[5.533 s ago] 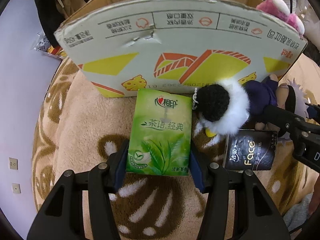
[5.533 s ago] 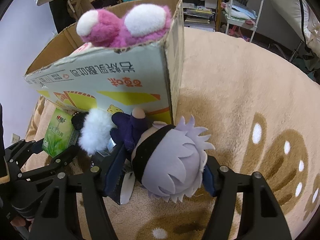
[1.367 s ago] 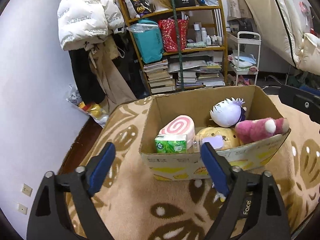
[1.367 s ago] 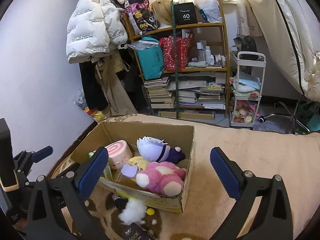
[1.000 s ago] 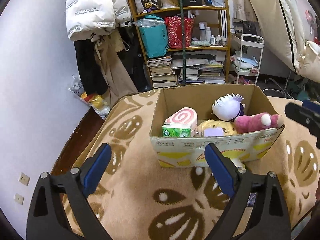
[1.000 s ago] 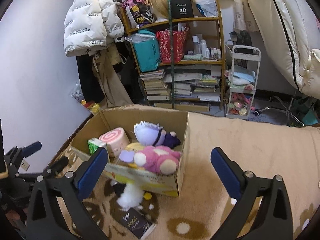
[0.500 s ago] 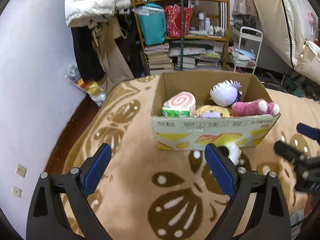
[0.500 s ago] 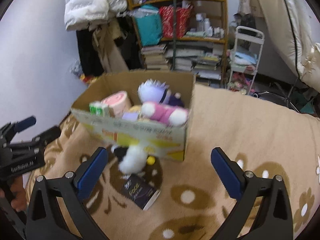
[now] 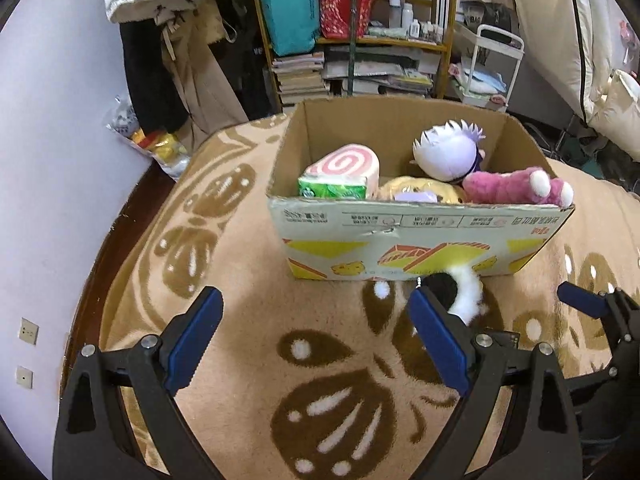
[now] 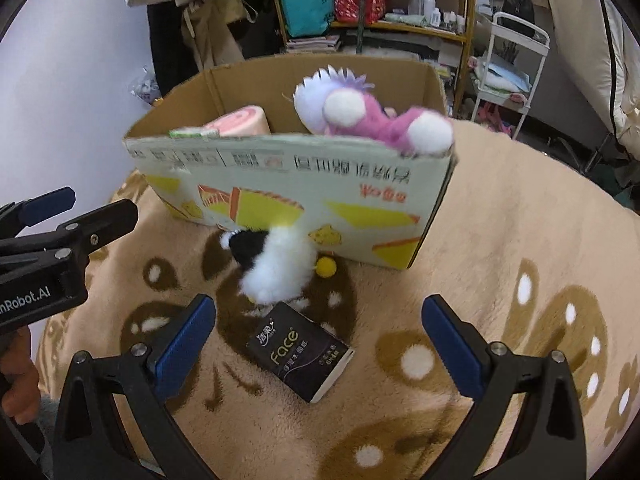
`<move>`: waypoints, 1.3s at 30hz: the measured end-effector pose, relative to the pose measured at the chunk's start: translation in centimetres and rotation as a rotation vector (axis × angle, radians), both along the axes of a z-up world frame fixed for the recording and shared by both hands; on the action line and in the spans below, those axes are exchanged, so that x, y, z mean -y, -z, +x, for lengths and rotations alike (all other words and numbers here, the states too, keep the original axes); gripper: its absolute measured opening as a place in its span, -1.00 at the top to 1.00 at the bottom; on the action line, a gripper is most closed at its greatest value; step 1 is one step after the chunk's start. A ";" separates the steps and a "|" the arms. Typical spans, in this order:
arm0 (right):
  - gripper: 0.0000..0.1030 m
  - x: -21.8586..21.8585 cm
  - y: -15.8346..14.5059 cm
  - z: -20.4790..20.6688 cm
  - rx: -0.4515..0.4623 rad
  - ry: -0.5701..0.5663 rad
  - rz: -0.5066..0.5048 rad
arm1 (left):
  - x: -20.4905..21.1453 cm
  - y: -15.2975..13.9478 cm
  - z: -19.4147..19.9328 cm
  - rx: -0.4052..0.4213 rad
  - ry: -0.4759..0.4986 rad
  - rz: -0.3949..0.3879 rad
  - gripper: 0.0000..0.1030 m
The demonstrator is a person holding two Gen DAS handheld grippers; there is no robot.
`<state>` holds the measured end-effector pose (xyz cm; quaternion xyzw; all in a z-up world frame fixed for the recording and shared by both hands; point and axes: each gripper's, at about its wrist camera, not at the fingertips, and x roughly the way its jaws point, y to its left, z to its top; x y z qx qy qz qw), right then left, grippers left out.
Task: Organize soft objects
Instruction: 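Lower the left tool to the black-and-white plush while the right tool lowers to the black Face tissue pack, then close the left tool on the black-and-white plush while the right tool grips the Face tissue pack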
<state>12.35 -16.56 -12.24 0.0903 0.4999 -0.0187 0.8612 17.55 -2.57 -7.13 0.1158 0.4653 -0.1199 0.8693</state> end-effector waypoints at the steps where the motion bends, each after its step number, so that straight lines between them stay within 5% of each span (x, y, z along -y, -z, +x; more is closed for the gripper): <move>1: -1.00 -0.1 0.3 0.1 -0.009 0.000 0.003 | 0.1 0.3 0.2 -0.015 0.001 -0.009 -0.81; 26: -1.00 -2.8 6.4 1.7 -0.168 0.025 0.015 | 3.2 4.5 1.8 -0.119 0.065 -0.114 -0.81; 34: -0.80 -3.6 6.9 1.7 -0.181 0.030 0.049 | 4.8 5.9 1.6 -0.152 0.126 -0.132 -0.81; 39: -0.47 -2.7 6.7 1.9 -0.183 0.030 0.074 | 5.6 7.0 1.9 -0.180 0.141 -0.134 -0.81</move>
